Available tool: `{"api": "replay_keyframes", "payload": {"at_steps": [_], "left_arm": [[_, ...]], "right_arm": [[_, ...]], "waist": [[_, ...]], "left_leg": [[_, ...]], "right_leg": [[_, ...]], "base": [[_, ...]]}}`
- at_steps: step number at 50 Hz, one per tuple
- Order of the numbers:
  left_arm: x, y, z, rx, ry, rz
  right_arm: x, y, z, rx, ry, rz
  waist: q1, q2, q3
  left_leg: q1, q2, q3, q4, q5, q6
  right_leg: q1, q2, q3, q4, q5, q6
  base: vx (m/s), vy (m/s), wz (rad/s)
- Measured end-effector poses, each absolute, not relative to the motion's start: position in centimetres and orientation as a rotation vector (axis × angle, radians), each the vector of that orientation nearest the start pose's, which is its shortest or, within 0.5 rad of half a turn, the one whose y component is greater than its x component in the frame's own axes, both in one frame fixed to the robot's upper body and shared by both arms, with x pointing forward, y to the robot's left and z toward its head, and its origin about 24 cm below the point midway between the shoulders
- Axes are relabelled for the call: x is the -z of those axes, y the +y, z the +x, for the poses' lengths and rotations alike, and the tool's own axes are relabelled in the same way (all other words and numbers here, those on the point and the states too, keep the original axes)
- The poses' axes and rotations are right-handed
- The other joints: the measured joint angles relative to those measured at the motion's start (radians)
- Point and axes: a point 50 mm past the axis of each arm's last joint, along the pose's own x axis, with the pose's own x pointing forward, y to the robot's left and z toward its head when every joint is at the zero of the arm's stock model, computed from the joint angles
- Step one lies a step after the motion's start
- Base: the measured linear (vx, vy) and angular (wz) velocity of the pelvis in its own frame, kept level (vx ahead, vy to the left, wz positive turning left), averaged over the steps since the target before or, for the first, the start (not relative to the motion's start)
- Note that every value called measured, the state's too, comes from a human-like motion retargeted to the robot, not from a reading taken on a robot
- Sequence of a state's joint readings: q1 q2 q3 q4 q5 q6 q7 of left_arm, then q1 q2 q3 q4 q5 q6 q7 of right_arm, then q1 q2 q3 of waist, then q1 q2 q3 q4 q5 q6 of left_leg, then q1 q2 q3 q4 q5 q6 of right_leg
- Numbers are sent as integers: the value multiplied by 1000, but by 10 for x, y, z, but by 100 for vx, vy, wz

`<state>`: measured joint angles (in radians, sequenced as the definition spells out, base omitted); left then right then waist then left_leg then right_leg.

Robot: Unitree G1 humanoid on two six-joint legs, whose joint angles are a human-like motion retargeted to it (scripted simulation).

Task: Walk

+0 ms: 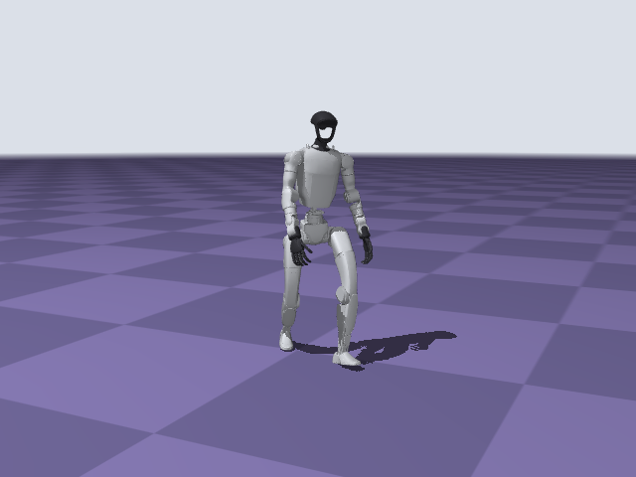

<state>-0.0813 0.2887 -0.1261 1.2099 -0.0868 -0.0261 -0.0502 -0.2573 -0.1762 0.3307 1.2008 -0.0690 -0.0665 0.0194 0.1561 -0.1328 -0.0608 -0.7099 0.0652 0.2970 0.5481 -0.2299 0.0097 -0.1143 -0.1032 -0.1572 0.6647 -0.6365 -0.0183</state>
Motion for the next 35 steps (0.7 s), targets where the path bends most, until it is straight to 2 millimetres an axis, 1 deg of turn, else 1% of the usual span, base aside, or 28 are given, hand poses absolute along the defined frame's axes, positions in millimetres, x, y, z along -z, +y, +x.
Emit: {"api": "replay_keyframes", "payload": {"at_steps": [3,5,7,8,10,12,13,15,18,20,22,23,25,27,28,30,32,33,35], "left_arm": [[150,247,118,-73,1132,211],[151,248,114,-82,1140,193],[154,244,106,-79,1154,180],[155,243,104,-77,1157,173],[156,241,99,-71,1162,167],[156,240,98,-70,1155,170],[156,241,99,-71,1148,176],[154,243,104,-73,1128,192],[149,247,115,-81,1094,227],[143,251,130,-91,1058,249],[142,251,135,-91,1040,264],[139,253,142,-98,1023,272],[136,253,149,-100,1003,284],[134,252,156,-100,981,288],[133,251,157,-97,976,290],[133,250,160,-93,965,292],[134,247,159,-88,967,290],[136,246,156,-85,975,288],[136,245,156,-82,984,287]], "right_arm": [[132,-175,196,-259,906,-435],[133,-175,194,-257,921,-420],[137,-176,188,-260,947,-411],[138,-178,186,-264,959,-407],[141,-180,180,-265,985,-397],[142,-182,177,-264,1001,-392],[142,-184,176,-260,1005,-390],[142,-186,176,-251,1007,-386],[141,-188,178,-231,994,-385],[136,-189,187,-219,968,-392],[138,-189,184,-215,967,-396],[136,-189,187,-214,957,-402],[138,-188,183,-214,960,-405],[139,-189,181,-210,967,-404],[140,-189,178,-209,976,-400],[142,-190,174,-206,989,-393],[144,-190,170,-204,1004,-383],[145,-190,166,-202,1013,-377],[145,-191,166,-198,1017,-365]], "waist": [[3,-12,-20],[4,-33,-18],[-8,-46,-28],[-13,-58,-25],[-34,-76,-31],[-55,-88,-31],[-65,-93,-29],[-85,-99,-21],[-119,-97,-3],[-133,-69,25],[-159,-68,34],[-166,-46,45],[-188,-38,56],[-200,-9,68],[-208,-10,71],[-213,19,75],[-217,29,76],[-221,22,78],[-219,49,73]], "left_leg": [[7,-19,11,44,17,17],[75,-67,27,-13,38,35],[100,-108,32,-8,20,58],[146,-143,41,-54,24,72],[184,-193,48,-56,-4,99],[230,-238,54,-68,-38,124],[258,-260,55,-80,-54,136],[314,-301,54,-112,-81,153],[402,-347,37,-170,-107,161],[502,-356,9,-277,-93,155],[550,-373,-9,-296,-105,146],[594,-362,-27,-340,-100,137],[643,-367,-54,-368,-105,124],[699,-348,-85,-423,-96,109],[715,-352,-99,-429,-98,104],[756,-328,-125,-479,-88,92],[785,-319,-146,-507,-82,84],[796,-326,-154,-506,-84,81],[814,-295,-171,-533,-82,74]], "right_leg": [[2,-39,26,53,48,32],[21,-84,53,77,122,69],[6,-128,75,161,234,111],[2,-159,94,205,311,136],[-24,-209,121,313,451,172],[-65,-254,148,423,529,185],[-87,-277,159,477,549,184],[-134,-319,173,573,540,168],[-212,-366,171,658,412,113],[-257,-355,154,653,324,73],[-306,-360,139,619,240,51],[-323,-330,121,577,214,41],[-367,-303,107,497,174,39],[-398,-236,88,383,180,47],[-419,-218,90,336,185,58],[-443,-141,81,203,226,79],[-469,-84,88,90,268,106],[-489,-71,101,63,278,121],[-482,1,94,-104,345,141]], "base": [[48,22,-28],[50,26,-20],[47,28,-4],[46,29,-1],[45,29,8],[44,28,2],[43,27,-4],[43,25,-5],[42,21,-4],[41,17,-8],[40,12,14],[41,10,15],[40,8,26],[39,6,29],[38,4,32],[39,3,23],[37,1,22],[36,0,22],[38,0,13]]}}
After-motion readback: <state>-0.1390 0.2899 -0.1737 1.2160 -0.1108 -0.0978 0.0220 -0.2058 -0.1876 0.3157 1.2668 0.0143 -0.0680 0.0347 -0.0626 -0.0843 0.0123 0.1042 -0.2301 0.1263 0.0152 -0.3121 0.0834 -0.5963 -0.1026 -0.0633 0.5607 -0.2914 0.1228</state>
